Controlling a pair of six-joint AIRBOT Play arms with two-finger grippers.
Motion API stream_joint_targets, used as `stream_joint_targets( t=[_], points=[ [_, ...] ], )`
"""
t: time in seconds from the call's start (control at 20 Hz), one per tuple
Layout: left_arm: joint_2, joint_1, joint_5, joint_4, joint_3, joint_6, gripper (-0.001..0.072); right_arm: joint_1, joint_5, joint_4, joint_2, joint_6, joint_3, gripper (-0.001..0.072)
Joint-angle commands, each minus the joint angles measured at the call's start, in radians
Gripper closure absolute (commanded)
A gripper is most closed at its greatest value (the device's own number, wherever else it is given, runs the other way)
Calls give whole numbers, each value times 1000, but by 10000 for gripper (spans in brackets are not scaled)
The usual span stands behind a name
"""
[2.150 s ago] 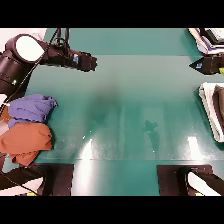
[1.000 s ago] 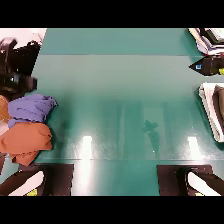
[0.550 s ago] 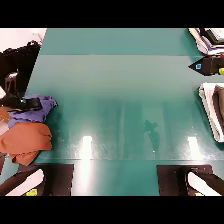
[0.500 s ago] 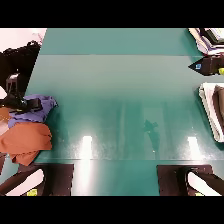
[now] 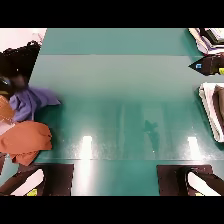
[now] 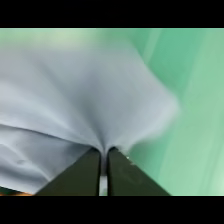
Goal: Fold the shirts.
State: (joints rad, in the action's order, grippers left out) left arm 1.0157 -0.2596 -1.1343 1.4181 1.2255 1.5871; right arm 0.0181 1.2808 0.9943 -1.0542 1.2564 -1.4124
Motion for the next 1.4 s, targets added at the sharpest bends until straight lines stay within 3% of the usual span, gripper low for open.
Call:
stream_joint_targets(
  t=[0.0, 0.2, 0.4, 0.75, 0.8, 0.85, 1.05, 1.2, 1.35],
  points=[
    [-99, 29, -56, -84, 254, -36, 687, -1, -110, 1, 32, 0, -1, 695],
    [-134, 245, -83, -34, 468, -39, 688, -8, -248, -1, 82, 0, -3, 696],
    [-83, 524, -87, 46, 476, 37, 688, -8, -305, 0, 121, 0, -3, 695],
    [291, 1000, -45, 37, 476, 26, 679, -8, -308, 0, 137, 0, -3, 696],
    [352, 1046, -22, 37, 476, 2, 406, -8, -308, 1, 137, 0, -3, 695],
    [404, 1072, -5, 38, 476, -11, 82, -8, -308, 0, 137, 0, -3, 696],
    [450, 990, -40, 157, 477, -18, 101, -8, -273, 2, 137, 0, -2, 695],
    [448, 787, -133, 179, 465, -4, 101, -8, -251, 3, 136, 0, -2, 695],
    [449, 579, -115, 97, 371, 13, 100, -8, -234, 2, 126, 0, -2, 696]
  ],
)
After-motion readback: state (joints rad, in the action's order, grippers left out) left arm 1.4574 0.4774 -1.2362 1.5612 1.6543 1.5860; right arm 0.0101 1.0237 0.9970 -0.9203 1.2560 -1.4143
